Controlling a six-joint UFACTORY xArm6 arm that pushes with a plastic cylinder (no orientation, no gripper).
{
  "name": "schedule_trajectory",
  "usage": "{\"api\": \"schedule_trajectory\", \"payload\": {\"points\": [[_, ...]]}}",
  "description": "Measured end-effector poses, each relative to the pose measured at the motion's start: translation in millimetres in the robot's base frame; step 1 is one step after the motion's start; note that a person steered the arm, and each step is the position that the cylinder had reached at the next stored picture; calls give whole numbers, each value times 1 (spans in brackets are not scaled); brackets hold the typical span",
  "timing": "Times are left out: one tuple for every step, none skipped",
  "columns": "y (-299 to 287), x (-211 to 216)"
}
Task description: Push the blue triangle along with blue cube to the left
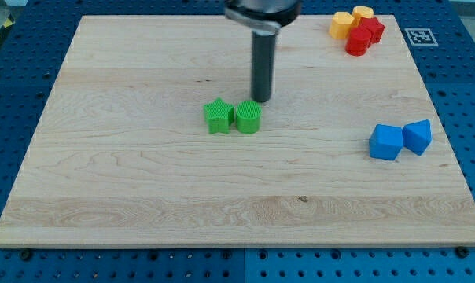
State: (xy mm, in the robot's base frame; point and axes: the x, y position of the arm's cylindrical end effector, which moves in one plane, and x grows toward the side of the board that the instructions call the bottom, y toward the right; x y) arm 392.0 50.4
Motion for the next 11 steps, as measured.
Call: {"api": "schedule_trajectory", "payload": {"points": [[58, -3], [124, -3], [196, -2], [256, 19], [264, 73], [263, 82], [232, 81], [187, 81], [162, 81], [140, 81], [138, 77]]}}
